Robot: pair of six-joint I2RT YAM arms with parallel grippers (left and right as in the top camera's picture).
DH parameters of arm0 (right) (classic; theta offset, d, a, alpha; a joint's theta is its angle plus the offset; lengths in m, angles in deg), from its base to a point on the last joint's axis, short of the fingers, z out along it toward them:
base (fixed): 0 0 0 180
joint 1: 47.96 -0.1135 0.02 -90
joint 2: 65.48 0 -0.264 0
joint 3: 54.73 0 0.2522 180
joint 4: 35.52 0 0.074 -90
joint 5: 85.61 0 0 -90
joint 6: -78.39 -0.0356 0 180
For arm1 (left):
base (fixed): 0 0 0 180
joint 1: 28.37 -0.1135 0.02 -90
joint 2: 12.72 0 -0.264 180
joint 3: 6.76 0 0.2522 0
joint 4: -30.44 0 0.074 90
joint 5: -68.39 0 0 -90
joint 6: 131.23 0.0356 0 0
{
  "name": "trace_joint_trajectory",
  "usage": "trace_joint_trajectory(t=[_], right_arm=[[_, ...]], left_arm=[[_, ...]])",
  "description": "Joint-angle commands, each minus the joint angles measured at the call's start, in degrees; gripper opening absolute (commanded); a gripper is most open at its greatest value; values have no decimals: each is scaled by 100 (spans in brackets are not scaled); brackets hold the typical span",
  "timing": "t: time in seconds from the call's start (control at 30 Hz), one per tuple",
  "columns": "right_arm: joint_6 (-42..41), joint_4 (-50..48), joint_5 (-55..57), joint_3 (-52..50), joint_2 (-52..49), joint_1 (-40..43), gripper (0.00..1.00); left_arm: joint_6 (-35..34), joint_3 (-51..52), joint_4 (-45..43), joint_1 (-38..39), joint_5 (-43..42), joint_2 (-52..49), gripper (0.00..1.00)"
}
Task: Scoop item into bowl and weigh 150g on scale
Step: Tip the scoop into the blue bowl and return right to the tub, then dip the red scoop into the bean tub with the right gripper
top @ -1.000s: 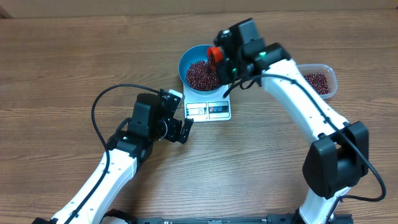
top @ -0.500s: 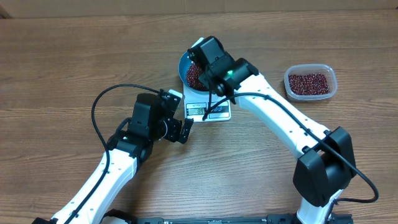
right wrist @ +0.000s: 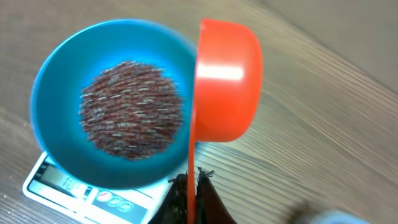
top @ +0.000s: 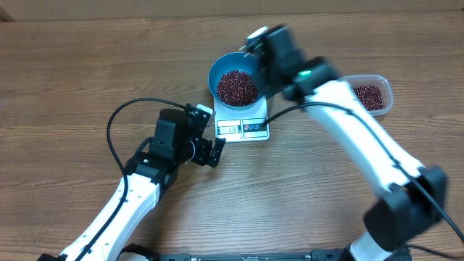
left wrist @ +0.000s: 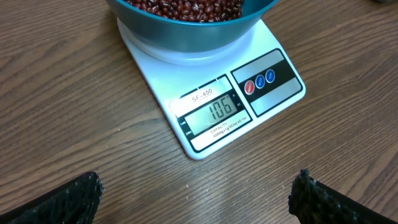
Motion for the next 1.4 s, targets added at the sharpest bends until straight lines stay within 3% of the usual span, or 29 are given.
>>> trace_joint_trajectory(t=[0.0, 0.23, 0.5, 0.8, 1.37], right_arm=[[-236, 297, -979, 175, 791, 903, 4], [-229, 1268, -1268, 151, 1088, 2846, 4], [-22, 1360, -1287, -463, 577, 3803, 4], [-22, 1375, -793, -745, -404, 3818, 4], [-20, 1515, 1711, -745, -494, 2833, 4]], left_arm=[[-57, 22, -11, 9, 35, -37, 100], [-57, 22, -11, 9, 35, -37, 99], [-57, 22, -13, 11, 35, -37, 100], [-57, 22, -11, 9, 35, -37, 100], [-57, 22, -13, 9, 35, -37, 99]])
